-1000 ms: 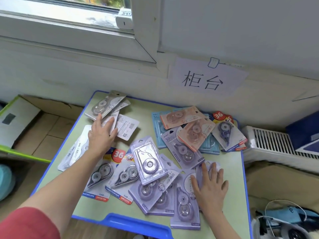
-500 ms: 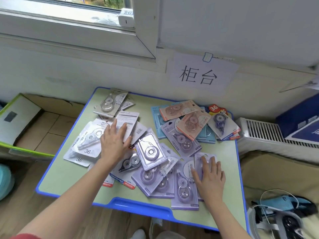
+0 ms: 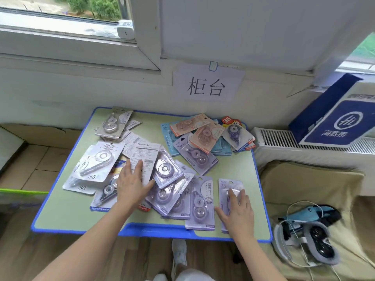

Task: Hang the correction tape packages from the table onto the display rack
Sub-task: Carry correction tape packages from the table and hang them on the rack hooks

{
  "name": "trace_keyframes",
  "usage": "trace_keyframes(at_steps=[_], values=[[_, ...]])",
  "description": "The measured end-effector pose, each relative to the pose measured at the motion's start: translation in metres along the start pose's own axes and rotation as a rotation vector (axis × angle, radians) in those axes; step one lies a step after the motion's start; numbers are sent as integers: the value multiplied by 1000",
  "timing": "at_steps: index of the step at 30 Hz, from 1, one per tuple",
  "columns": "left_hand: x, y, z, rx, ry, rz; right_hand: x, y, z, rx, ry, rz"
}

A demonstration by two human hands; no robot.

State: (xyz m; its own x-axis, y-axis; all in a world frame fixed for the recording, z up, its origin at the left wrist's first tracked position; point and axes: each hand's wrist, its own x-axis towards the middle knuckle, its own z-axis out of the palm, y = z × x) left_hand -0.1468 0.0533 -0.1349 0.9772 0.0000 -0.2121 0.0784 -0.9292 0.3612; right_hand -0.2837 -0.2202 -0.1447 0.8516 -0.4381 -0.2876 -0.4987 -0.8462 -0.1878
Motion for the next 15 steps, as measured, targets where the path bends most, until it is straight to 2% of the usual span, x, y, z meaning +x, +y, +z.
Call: trace_keyframes(at_steps=[5,15], values=[[0,4,-1,-41,4,-5,-6,-5,2,53,13,74],[-13,7,-13,-107,111,57,-12,-15,-3,83,51,135]])
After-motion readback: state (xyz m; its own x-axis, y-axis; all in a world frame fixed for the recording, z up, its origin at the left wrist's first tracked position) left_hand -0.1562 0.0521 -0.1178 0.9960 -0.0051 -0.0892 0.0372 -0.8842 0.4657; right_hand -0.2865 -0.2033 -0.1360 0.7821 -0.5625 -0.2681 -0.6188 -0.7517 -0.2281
